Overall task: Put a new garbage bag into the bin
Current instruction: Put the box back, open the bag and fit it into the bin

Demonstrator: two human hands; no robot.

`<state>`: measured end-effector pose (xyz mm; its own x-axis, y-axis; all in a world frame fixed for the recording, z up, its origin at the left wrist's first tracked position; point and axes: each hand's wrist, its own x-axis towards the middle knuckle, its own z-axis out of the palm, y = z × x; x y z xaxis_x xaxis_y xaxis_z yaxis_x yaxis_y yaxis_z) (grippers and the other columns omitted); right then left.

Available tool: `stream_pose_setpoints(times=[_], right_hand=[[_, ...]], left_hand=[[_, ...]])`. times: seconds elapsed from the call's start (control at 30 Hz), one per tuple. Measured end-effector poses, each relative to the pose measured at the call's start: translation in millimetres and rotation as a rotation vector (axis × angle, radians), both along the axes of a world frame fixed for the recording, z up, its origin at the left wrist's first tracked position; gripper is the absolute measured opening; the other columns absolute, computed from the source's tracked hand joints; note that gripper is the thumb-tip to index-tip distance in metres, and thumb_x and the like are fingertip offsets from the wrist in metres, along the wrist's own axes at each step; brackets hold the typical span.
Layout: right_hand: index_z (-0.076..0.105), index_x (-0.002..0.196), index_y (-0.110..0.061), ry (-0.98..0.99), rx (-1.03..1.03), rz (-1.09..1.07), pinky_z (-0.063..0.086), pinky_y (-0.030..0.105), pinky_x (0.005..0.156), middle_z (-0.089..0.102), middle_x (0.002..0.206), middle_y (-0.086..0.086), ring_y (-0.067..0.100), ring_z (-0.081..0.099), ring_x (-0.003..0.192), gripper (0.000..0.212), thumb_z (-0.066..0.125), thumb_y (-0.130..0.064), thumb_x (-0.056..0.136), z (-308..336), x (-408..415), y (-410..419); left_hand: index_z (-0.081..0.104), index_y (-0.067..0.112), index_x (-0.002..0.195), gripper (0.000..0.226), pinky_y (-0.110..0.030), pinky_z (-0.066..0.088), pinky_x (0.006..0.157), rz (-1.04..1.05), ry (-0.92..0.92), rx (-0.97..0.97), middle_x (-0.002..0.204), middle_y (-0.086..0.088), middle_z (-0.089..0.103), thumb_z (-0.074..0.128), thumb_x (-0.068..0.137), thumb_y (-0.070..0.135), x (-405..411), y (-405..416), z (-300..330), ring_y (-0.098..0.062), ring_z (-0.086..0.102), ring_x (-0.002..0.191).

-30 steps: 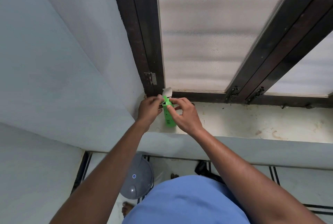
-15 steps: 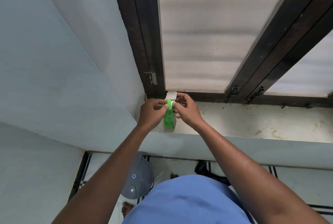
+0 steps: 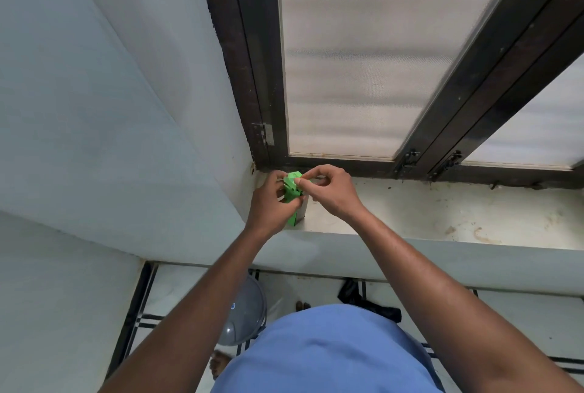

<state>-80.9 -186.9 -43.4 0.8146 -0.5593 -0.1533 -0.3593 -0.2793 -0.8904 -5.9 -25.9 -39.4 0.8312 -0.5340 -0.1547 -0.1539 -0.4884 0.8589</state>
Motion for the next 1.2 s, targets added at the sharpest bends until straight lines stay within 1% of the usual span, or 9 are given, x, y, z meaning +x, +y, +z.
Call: stream_pose_setpoints(times=[0.3, 0.47, 0.63, 0.77, 0.83, 0.9, 1.0, 1.1, 1.2], right_hand=[[0.072, 0.115, -0.025, 0.21, 0.072, 0.179, 0.072, 0.043, 0.079, 0.071, 0.122, -0.001, 0.022, 0.077, 0.103, 0.031, 0.093, -0.025, 0.091, 15, 8, -16], [0.058, 0.138, -0.021, 0.397, 0.028, 0.371, 0.072, 0.039, 0.075, 0.069, 0.119, 0.004, 0.024, 0.082, 0.09, 0.06, 0.093, -0.018, 0.09, 37, 22, -29], [0.061, 0.13, -0.02, 0.461, -0.107, 0.477, 0.071, 0.036, 0.071, 0.074, 0.118, 0.009, 0.022, 0.081, 0.086, 0.047, 0.091, -0.021, 0.093, 40, 35, -27], [0.064, 0.14, -0.017, 0.301, 0.196, 0.373, 0.068, 0.036, 0.078, 0.072, 0.125, 0.007, 0.024, 0.078, 0.101, 0.041, 0.075, -0.032, 0.104, 38, 29, -29], [0.057, 0.152, -0.018, 0.26, 0.279, 0.329, 0.064, 0.034, 0.084, 0.067, 0.135, 0.005, 0.025, 0.074, 0.112, 0.058, 0.073, -0.036, 0.099, 31, 19, -26], [0.053, 0.156, -0.021, 0.342, 0.075, 0.36, 0.06, 0.034, 0.089, 0.06, 0.141, 0.002, 0.022, 0.069, 0.116, 0.08, 0.082, -0.04, 0.085, 18, 7, -17], [0.062, 0.143, -0.02, 0.382, -0.305, 0.325, 0.057, 0.039, 0.095, 0.063, 0.13, 0.002, 0.024, 0.066, 0.112, 0.063, 0.088, -0.031, 0.087, -8, 0, -1], [0.056, 0.155, -0.021, 0.335, -0.327, 0.273, 0.054, 0.04, 0.107, 0.062, 0.143, 0.005, 0.029, 0.062, 0.134, 0.07, 0.087, -0.025, 0.092, -20, 4, 11], [0.044, 0.168, -0.021, 0.317, -0.332, 0.239, 0.042, 0.046, 0.127, 0.043, 0.171, 0.006, 0.026, 0.041, 0.158, 0.083, 0.085, -0.033, 0.096, -23, 5, 21]], left_hand=[[0.045, 0.033, 0.144, 0.075, -0.032, 0.062, 0.102, 0.005, 0.022, -0.094, 0.135, 0.001, 0.074, 0.092, 0.086, 0.026, -10, 3, -7, -0.012, 0.071, 0.117], [0.046, 0.036, 0.143, 0.069, -0.036, 0.065, 0.096, -0.091, -0.092, -0.053, 0.132, 0.002, 0.075, 0.089, 0.089, 0.027, -16, 6, -8, -0.015, 0.074, 0.114], [0.047, 0.032, 0.144, 0.063, -0.028, 0.065, 0.086, -0.132, -0.183, -0.033, 0.127, 0.005, 0.076, 0.084, 0.093, 0.025, -18, 6, -7, -0.013, 0.075, 0.105], [0.063, 0.029, 0.131, 0.044, -0.007, 0.055, 0.086, 0.085, -0.058, -0.113, 0.124, 0.013, 0.072, 0.085, 0.093, 0.028, -12, 6, -13, -0.002, 0.069, 0.11], [0.066, 0.029, 0.125, 0.039, -0.017, 0.058, 0.093, 0.309, 0.153, -0.223, 0.125, 0.013, 0.071, 0.086, 0.091, 0.033, -5, 4, -17, -0.006, 0.069, 0.116], [0.066, 0.027, 0.125, 0.042, -0.033, 0.063, 0.098, 0.471, 0.444, -0.372, 0.129, 0.004, 0.073, 0.087, 0.09, 0.036, 6, 1, -25, -0.016, 0.07, 0.124], [0.054, 0.017, 0.145, 0.066, -0.035, 0.065, 0.09, 0.562, 0.671, -0.387, 0.14, -0.005, 0.066, 0.081, 0.093, 0.046, 14, -2, -31, -0.025, 0.069, 0.125], [0.049, 0.011, 0.147, 0.082, -0.043, 0.066, 0.091, 0.59, 0.63, -0.123, 0.132, -0.008, 0.062, 0.072, 0.09, 0.065, 5, 1, -37, -0.022, 0.068, 0.104], [0.058, 0.007, 0.134, 0.045, -0.045, 0.064, 0.084, 0.463, 0.541, -0.003, 0.121, -0.013, 0.064, 0.067, 0.104, 0.04, -20, 11, -27, -0.016, 0.063, 0.086]])
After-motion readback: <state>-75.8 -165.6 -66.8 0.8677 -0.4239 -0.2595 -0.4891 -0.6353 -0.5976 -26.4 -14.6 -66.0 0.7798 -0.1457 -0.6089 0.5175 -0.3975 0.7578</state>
